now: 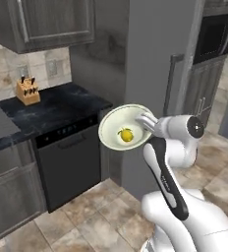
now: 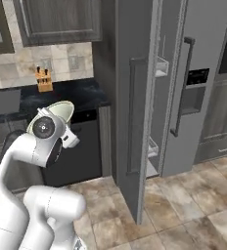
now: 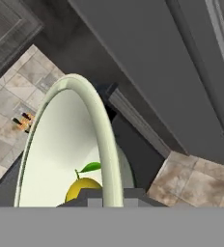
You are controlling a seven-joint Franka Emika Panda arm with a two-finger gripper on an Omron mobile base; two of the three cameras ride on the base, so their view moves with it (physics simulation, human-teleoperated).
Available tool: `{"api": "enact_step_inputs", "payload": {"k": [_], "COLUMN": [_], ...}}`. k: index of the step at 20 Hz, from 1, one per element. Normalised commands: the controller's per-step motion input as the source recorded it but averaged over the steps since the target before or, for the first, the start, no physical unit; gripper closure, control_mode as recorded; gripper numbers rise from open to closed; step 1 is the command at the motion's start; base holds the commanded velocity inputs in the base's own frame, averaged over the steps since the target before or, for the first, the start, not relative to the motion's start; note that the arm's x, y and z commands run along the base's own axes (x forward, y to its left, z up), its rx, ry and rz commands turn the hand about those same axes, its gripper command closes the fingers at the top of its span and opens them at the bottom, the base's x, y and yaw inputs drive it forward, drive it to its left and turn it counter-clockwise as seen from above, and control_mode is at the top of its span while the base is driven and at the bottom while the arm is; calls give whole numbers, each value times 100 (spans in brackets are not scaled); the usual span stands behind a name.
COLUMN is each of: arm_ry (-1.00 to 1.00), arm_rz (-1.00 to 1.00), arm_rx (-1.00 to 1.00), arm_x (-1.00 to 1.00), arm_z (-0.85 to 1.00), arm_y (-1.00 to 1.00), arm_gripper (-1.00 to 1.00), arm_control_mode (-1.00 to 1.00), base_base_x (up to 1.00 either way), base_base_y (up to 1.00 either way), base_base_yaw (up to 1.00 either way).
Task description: Move the glass cup from next to the sink to the open cabinet. Then, move the bowl with the lemon to the fridge to clear the area for faucet cleaning.
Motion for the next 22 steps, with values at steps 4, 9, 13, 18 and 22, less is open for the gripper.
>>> {"api": "enact_step_inputs", "payload": {"k": [4, 9, 13, 18, 22], "arm_ry": [0, 0, 0, 0, 0], "arm_rz": [0, 0, 0, 0, 0], "arm_rx": [0, 0, 0, 0, 0], "arm_x": [0, 0, 0, 0, 0], "arm_z": [0, 0, 0, 0, 0], "arm_y": [0, 0, 0, 0, 0], "arm_gripper": [100, 100, 100, 100, 100], "arm_control_mode": [100, 100, 100, 100, 100], "base_base_x": [-74, -6, 56, 93, 15], "base_base_y": [-71, -100, -100, -100, -100], "base_base_yaw": [-37, -25, -10, 1, 3]}}
